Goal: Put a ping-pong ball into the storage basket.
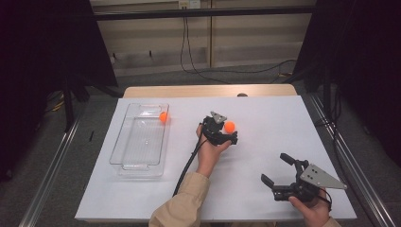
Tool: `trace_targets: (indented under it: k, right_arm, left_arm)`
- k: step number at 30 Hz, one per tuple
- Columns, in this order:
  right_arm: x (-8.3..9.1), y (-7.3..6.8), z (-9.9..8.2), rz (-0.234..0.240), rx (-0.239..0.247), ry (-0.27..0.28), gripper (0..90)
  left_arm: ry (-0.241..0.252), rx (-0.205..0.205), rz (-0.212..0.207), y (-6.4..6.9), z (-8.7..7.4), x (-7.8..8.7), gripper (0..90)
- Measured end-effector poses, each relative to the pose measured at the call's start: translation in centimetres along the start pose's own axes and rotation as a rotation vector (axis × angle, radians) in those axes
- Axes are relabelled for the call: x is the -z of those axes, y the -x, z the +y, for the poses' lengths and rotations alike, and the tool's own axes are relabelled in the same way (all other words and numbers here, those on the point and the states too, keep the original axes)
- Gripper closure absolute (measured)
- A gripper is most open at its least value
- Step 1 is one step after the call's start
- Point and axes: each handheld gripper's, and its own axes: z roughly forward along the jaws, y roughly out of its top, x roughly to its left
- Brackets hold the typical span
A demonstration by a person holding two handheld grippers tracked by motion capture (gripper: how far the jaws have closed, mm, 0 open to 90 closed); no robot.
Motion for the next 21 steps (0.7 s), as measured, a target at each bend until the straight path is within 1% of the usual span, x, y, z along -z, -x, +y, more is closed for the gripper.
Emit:
trace_targets:
  k: [1, 3, 6, 7, 8, 10, 11, 12, 13, 15, 17, 19, 21]
  right_arm:
    - [-0.02, -0.03, -0.01, -0.001, -0.001, -0.001, 1.4]
    - [0.00, -0.01, -0.01, 0.000, 0.000, 0.000, 1.4]
    - [0.03, -0.01, 0.00, -0.001, -0.001, 0.000, 1.4]
    - [0.02, 0.00, 0.00, 0.000, -0.002, -0.001, 1.4]
    - [0.01, 0.00, 0.00, 0.001, 0.000, 0.000, 1.4]
    - [0.00, 0.00, 0.00, 0.000, -0.001, 0.000, 1.4]
    - [0.00, 0.00, 0.00, 0.000, -0.001, 0.000, 1.4]
    - [0.01, 0.00, 0.00, 0.001, 0.000, 0.001, 1.4]
    - [0.01, -0.01, 0.00, 0.001, 0.000, 0.001, 1.4]
    - [0.01, -0.02, 0.00, 0.000, -0.001, 0.002, 1.4]
    - [0.03, -0.03, 0.00, -0.001, -0.003, 0.002, 1.4]
    - [0.02, -0.03, 0.00, 0.000, -0.003, 0.001, 1.4]
    - [0.02, -0.03, 0.01, 0.000, -0.003, 0.002, 1.4]
  left_arm:
    - [-0.003, -0.010, 0.008, -0.10, 0.01, -0.02, 5.6]
    - [0.005, 0.003, 0.004, -0.11, 0.02, -0.20, 5.6]
    - [-0.005, -0.012, 0.009, -0.08, 0.13, -0.22, 5.6]
    - [0.000, 0.002, -0.001, 0.07, 0.15, -0.33, 5.6]
    - [-0.005, -0.010, -0.002, 0.08, 0.21, -0.32, 5.6]
    - [-0.005, -0.018, 0.004, 0.14, 0.32, -0.34, 5.6]
    - [0.006, 0.002, -0.004, 0.24, 0.34, -0.46, 5.6]
    - [0.007, 0.003, 0.000, 0.24, 0.37, -0.52, 5.6]
    - [-0.008, -0.017, 0.001, 0.08, 0.42, -0.46, 5.6]
    - [0.003, 0.010, 0.008, 0.29, 0.41, -0.66, 5.6]
    - [-0.010, -0.013, 0.004, 0.20, 0.43, -0.69, 5.6]
    - [-0.015, -0.015, 0.000, 0.20, 0.46, -0.75, 5.6]
    - [0.004, 0.005, -0.004, 0.42, 0.48, -0.97, 5.6]
